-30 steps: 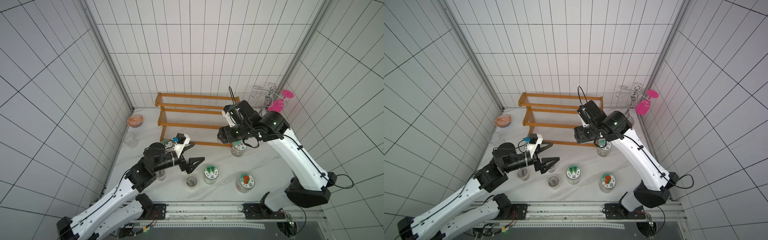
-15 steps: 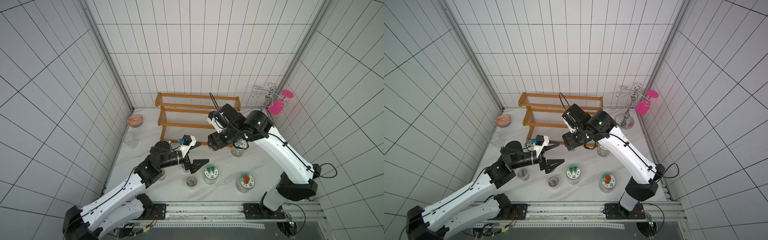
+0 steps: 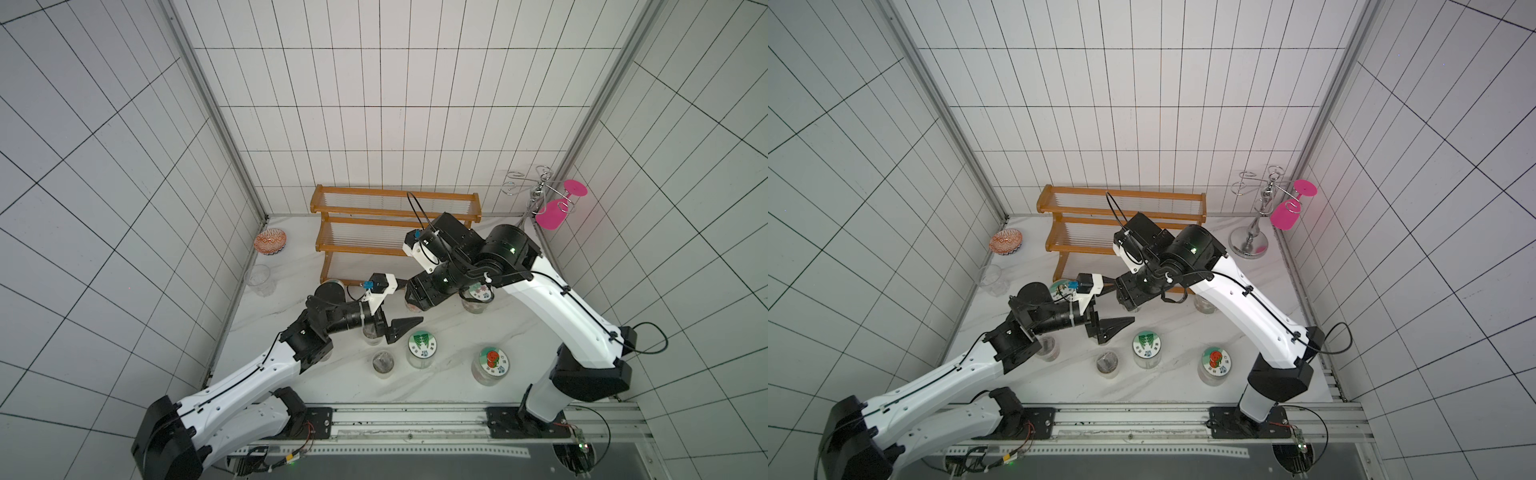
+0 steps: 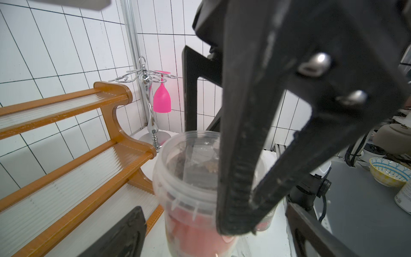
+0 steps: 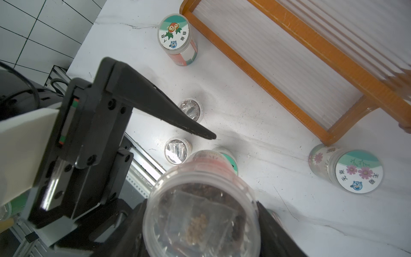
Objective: Place the seed container on the shelf
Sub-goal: Pick up the seed jar at the center of the board.
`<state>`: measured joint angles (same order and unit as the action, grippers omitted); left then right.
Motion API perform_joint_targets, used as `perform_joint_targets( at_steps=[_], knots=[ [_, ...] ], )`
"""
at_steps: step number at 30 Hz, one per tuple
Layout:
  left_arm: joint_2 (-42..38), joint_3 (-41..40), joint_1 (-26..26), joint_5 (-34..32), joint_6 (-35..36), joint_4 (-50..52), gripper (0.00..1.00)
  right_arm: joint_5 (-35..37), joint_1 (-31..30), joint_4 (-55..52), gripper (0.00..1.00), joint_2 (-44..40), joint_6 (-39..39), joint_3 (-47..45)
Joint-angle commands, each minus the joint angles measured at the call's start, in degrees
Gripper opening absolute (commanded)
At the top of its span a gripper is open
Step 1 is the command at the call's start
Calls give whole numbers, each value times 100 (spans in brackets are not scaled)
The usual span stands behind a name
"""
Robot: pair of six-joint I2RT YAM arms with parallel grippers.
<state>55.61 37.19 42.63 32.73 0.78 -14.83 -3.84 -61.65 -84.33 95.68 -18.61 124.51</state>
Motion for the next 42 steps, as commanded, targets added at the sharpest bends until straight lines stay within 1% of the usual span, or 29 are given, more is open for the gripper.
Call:
perform_joint_targets(
  at_steps=[1,9,11,13,20,23,31,34,37,39,42],
  knots=[
    [52,-85,26,110,165,-382,98,-156,-58,-49,45,46,15,206],
    [149,-66,35,111,255,-377,87,-327,-67,21,44,38,15,189],
    [163,-59,35,111,265,-369,80,-328,-67,44,44,42,7,195],
    [159,-55,40,144,265,-368,71,-344,-67,40,44,47,-2,183],
    [94,-37,35,355,241,-349,64,-416,-67,147,48,56,24,82],
    [56,-44,35,468,229,-359,63,-450,-67,217,56,60,63,82],
    [-76,-6,35,391,10,-354,54,-498,-60,481,76,38,138,136],
    [-110,8,35,332,-124,-355,51,-348,-58,477,83,34,138,304],
    [-127,-44,35,137,-288,-512,51,4,-50,495,86,-31,100,539],
    [-147,-116,35,-176,-448,-673,50,420,-49,538,88,-171,30,615],
    [-193,-291,35,-1025,-746,-1027,47,1224,-43,697,89,-508,-87,481]
  ],
)
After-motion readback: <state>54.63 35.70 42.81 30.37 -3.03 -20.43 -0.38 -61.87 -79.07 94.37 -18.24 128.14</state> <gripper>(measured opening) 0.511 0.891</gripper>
